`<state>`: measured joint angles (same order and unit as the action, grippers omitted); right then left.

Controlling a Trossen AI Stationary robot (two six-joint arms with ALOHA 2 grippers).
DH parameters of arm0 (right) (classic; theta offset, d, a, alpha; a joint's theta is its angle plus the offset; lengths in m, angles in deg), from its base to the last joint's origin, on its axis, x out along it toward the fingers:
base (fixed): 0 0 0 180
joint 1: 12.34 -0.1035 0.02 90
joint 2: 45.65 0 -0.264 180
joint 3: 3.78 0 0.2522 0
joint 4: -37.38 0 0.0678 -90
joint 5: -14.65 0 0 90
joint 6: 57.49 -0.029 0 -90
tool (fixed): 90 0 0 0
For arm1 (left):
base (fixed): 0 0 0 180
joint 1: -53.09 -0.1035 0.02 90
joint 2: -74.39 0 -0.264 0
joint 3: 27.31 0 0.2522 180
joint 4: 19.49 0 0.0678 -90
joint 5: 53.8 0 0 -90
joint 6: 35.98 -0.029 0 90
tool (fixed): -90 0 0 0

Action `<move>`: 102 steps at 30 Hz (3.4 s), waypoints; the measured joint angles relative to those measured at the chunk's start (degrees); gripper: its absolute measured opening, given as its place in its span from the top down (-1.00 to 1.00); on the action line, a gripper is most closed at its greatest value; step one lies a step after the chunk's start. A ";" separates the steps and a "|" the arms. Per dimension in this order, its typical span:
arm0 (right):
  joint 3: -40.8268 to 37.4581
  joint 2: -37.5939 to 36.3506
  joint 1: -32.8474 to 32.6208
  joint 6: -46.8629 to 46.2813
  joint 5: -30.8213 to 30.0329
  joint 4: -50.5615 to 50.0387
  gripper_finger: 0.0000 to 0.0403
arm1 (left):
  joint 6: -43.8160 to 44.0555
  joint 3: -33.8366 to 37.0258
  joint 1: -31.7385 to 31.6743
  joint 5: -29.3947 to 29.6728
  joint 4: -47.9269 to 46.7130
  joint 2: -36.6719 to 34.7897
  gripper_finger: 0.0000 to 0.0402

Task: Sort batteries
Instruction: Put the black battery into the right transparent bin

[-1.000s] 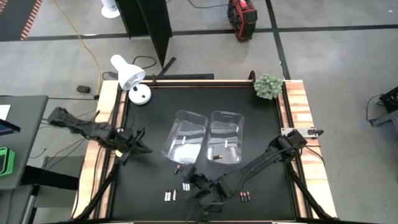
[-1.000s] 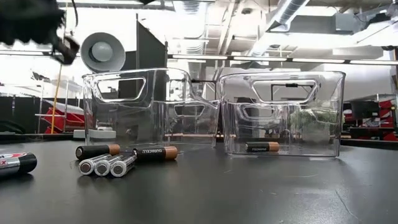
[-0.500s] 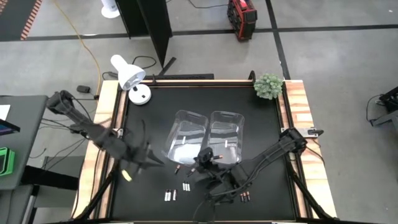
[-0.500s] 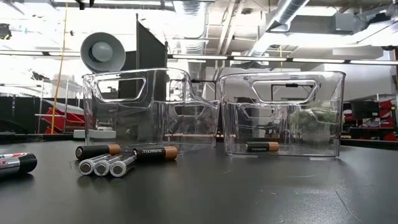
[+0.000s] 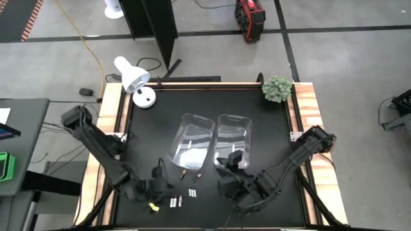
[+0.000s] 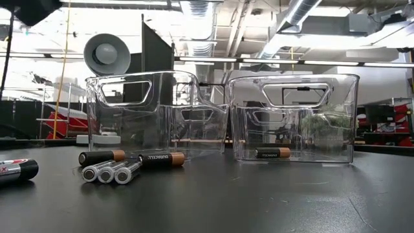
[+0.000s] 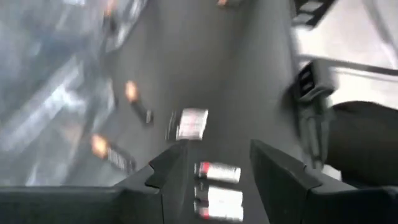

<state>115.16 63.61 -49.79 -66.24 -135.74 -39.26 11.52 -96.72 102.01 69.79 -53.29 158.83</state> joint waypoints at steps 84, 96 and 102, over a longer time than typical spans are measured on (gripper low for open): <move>-1.62 -2.27 -0.86 -3.37 -19.40 -0.51 -0.11 | 14.76 -14.76 -7.67 5.73 -13.74 25.43 0.79; -1.59 -2.27 -1.61 -3.17 -19.43 -0.52 -0.11 | 1.00 -23.43 -7.90 8.27 -14.99 25.32 0.79; -1.38 -2.25 -1.59 -2.78 -19.43 -0.54 -0.11 | -11.15 -26.89 -11.86 10.37 -10.08 25.32 0.79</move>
<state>113.78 61.36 -51.39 -69.02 -155.16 -39.80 0.36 -123.61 90.15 80.15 -63.37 184.15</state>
